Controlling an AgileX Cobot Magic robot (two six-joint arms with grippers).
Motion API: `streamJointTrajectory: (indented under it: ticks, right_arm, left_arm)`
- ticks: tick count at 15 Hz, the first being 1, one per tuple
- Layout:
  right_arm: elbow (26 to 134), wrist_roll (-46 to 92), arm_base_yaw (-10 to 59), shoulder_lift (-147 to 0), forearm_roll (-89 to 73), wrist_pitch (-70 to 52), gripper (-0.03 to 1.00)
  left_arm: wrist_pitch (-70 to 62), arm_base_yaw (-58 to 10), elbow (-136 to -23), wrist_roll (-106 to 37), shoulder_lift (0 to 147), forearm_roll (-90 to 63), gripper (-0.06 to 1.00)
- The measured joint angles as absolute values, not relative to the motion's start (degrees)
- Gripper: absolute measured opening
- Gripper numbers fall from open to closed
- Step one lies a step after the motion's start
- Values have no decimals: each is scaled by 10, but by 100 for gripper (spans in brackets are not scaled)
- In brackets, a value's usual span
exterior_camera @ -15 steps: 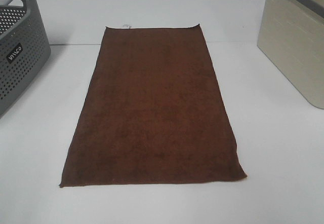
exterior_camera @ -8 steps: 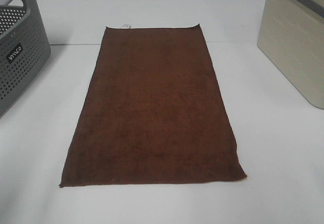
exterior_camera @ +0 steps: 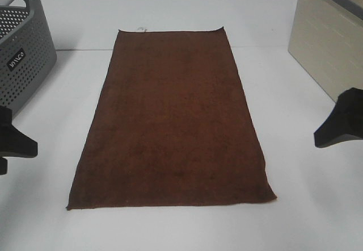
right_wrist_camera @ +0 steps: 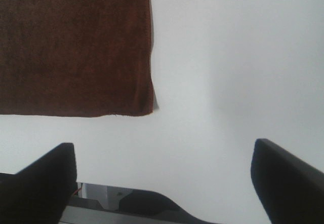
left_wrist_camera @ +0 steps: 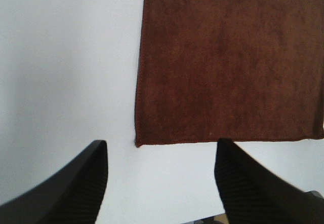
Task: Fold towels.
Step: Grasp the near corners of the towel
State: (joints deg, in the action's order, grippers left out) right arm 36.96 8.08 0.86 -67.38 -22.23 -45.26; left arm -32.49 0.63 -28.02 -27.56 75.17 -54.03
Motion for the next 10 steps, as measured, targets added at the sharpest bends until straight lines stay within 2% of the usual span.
streamJointTrajectory:
  ticks: [6,10]
  right_arm:
    - [370,254,9,-857,-389,-373,87]
    - [371,356,9,-942,-483,-345,86]
  left_arm:
    - [-312,6,-315,-524,963,-736,59]
    - [-321,6,-345,-591,1042,-795,59]
